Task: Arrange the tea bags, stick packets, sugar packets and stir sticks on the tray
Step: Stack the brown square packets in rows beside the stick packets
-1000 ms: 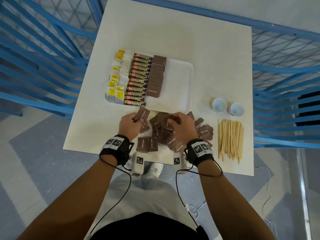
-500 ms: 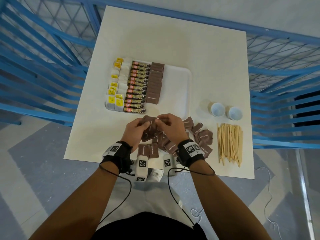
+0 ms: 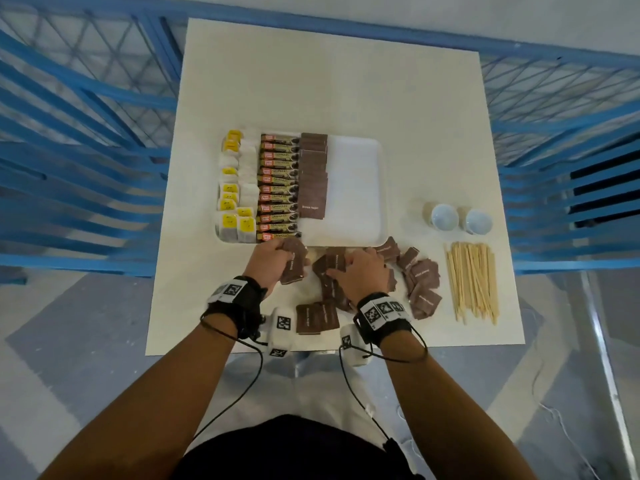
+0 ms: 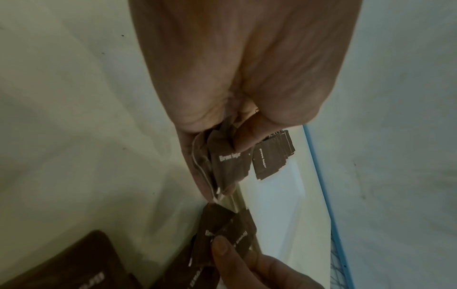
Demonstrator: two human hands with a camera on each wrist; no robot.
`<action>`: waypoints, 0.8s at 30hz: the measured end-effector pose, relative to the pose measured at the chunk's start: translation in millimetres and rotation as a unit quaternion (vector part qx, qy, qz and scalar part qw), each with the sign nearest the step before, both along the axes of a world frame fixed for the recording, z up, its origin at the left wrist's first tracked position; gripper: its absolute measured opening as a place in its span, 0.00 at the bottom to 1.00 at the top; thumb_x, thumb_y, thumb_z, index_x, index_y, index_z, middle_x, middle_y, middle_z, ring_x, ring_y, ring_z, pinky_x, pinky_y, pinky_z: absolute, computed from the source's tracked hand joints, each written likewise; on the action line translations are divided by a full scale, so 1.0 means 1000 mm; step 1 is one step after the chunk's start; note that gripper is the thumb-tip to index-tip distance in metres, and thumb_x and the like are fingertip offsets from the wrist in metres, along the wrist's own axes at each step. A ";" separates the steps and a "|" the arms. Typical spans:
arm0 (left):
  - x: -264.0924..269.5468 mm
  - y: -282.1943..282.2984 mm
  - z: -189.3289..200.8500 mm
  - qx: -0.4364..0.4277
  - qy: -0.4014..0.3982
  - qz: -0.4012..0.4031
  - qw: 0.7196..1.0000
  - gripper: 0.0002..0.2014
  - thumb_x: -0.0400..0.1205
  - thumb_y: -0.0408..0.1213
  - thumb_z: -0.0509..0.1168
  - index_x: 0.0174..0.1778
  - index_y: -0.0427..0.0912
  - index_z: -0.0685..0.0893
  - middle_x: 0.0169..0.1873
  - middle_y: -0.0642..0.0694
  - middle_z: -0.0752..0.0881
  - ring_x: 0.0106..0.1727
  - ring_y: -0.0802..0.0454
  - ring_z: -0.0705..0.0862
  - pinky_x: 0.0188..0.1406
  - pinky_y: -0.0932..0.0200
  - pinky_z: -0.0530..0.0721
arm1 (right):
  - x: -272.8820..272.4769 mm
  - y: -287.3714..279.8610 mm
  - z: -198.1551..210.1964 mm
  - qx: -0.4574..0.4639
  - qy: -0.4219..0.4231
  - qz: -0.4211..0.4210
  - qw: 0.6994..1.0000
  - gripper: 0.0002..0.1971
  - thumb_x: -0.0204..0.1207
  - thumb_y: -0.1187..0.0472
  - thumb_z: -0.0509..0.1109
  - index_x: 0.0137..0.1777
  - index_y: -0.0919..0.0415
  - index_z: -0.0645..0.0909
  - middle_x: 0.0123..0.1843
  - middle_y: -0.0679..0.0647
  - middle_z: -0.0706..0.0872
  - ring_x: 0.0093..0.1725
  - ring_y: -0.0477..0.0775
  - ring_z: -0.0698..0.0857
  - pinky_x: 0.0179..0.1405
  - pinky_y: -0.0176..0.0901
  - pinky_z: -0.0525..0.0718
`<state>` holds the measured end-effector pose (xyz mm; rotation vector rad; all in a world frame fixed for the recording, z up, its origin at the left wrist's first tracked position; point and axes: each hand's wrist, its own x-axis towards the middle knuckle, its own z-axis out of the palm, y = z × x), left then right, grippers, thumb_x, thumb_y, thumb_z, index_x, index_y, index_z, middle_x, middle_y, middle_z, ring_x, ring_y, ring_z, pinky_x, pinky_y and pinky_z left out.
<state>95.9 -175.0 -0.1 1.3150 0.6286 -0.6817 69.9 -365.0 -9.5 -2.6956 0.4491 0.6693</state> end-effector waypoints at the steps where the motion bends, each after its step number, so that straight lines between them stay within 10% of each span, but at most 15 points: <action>1: 0.003 0.001 0.001 -0.001 -0.007 -0.014 1.000 0.23 0.84 0.16 0.52 0.71 0.34 0.81 0.55 0.30 0.88 0.50 0.34 0.92 0.54 0.33 0.91 | 0.001 0.000 0.001 0.008 0.004 -0.007 1.000 0.20 0.72 0.39 0.76 0.54 0.52 0.85 0.61 0.55 0.82 0.64 0.61 0.79 0.66 0.65 0.79; 5: 0.015 0.005 0.010 -0.020 -0.025 -0.055 0.998 0.31 0.82 0.13 0.49 0.73 0.44 0.81 0.49 0.32 0.88 0.44 0.33 0.91 0.34 0.46 0.92 | 0.004 -0.001 0.012 0.045 0.014 -0.055 0.997 0.16 0.68 0.42 0.79 0.34 0.48 0.76 0.47 0.52 0.87 0.53 0.60 0.85 0.59 0.61 0.84; 11: 0.027 0.008 0.022 -0.031 -0.052 -0.095 0.994 0.29 0.83 0.15 0.52 0.74 0.46 0.79 0.50 0.34 0.88 0.45 0.32 0.89 0.33 0.46 0.91 | 0.011 -0.014 0.032 0.099 -0.027 -0.097 0.990 0.10 0.71 0.56 0.80 0.41 0.61 0.84 0.38 0.52 0.87 0.42 0.55 0.85 0.38 0.42 0.76; 16: 0.035 -0.002 0.042 -0.020 -0.010 -0.101 0.995 0.14 0.86 0.24 0.53 0.50 0.39 0.84 0.36 0.39 0.86 0.29 0.44 0.83 0.25 0.58 0.83 | 0.017 -0.022 0.047 0.116 -0.060 -0.080 0.988 0.09 0.78 0.61 0.73 0.53 0.55 0.93 0.47 0.50 0.93 0.46 0.48 0.86 0.52 0.37 0.82; 24: 0.040 -0.015 0.047 0.057 0.018 -0.105 0.993 0.18 0.86 0.31 0.49 0.30 0.39 0.75 0.14 0.49 0.75 0.10 0.55 0.68 0.13 0.71 0.60 | 0.046 -0.025 0.062 0.196 -0.077 0.021 0.977 0.09 0.80 0.60 0.73 0.54 0.53 0.93 0.50 0.47 0.93 0.50 0.47 0.87 0.58 0.40 0.83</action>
